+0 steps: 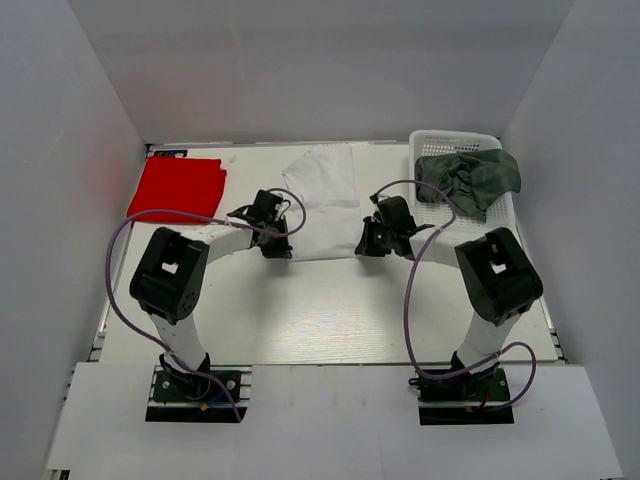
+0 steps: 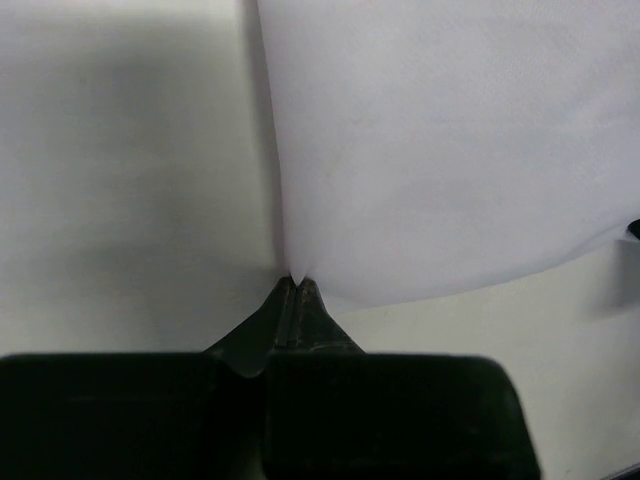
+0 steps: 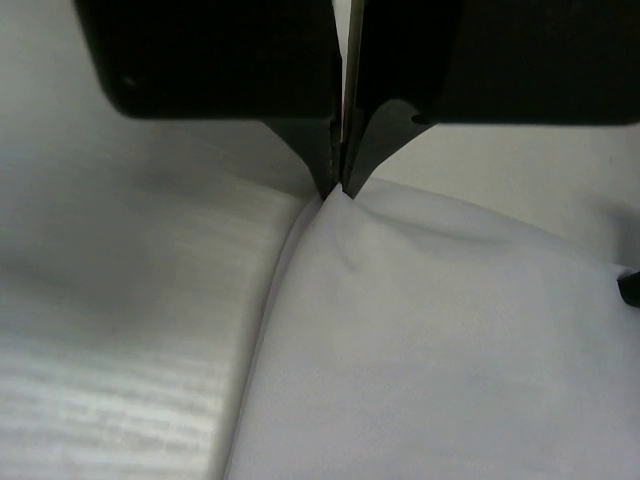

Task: Fold and stack the t-shirts
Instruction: Fold the long partially folded tshirt into a neat square

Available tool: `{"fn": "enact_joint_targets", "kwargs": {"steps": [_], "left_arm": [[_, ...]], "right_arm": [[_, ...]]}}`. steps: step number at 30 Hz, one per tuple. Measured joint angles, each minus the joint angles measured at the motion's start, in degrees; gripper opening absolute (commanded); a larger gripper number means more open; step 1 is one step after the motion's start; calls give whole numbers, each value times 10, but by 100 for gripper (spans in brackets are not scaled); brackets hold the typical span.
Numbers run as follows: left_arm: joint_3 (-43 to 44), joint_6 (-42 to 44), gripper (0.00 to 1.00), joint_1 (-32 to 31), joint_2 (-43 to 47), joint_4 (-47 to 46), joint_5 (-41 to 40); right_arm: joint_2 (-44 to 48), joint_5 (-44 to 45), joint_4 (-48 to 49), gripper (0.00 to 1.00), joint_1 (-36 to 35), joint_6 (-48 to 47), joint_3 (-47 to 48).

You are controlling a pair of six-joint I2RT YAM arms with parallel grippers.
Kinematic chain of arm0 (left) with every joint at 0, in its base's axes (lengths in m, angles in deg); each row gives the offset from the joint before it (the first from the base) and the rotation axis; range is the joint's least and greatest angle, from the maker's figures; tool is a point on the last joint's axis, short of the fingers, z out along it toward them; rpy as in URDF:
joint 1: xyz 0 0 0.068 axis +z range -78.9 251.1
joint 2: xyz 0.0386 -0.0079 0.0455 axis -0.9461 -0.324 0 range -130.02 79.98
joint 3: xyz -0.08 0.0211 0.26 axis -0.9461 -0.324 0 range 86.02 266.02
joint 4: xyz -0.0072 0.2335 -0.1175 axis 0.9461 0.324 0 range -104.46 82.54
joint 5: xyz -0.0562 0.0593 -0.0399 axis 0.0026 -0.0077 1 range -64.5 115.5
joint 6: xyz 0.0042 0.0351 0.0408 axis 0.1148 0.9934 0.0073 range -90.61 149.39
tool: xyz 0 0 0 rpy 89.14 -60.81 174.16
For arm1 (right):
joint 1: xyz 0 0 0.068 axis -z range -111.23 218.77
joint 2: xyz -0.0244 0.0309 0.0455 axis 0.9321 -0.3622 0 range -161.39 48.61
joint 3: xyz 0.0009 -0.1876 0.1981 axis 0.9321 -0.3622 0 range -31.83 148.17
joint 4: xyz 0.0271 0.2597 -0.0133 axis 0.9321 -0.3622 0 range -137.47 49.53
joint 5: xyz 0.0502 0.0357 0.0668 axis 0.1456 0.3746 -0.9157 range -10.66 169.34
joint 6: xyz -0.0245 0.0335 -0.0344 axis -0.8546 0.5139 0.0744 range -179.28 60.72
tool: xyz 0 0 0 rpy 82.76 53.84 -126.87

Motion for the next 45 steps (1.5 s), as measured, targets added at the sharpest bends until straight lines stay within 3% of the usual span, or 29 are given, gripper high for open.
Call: {"fn": "enact_joint_targets", "kwargs": {"steps": [10,16,19,24,36,45], "left_arm": [[-193,-9,0,-56,265,56,84],[-209,-12,0,-72,435,94,143],[-204,-7,0,-75,474,110,165],[-187,-2,0,-78,483,122,162],[-115,-24,0,-71,454,108,14],[-62,-33,0,-69,369,89,-86]], "right_arm": [[258,-104,-153,0,-28,-59,-124],[391,-198,-274,0,-34,-101,-130],[421,-231,-314,0,-34,-116,-121],[414,-243,-332,0,-33,-122,-90],[337,-208,-315,0,-5,-111,-17],[260,-233,-301,0,26,-107,35]]}}
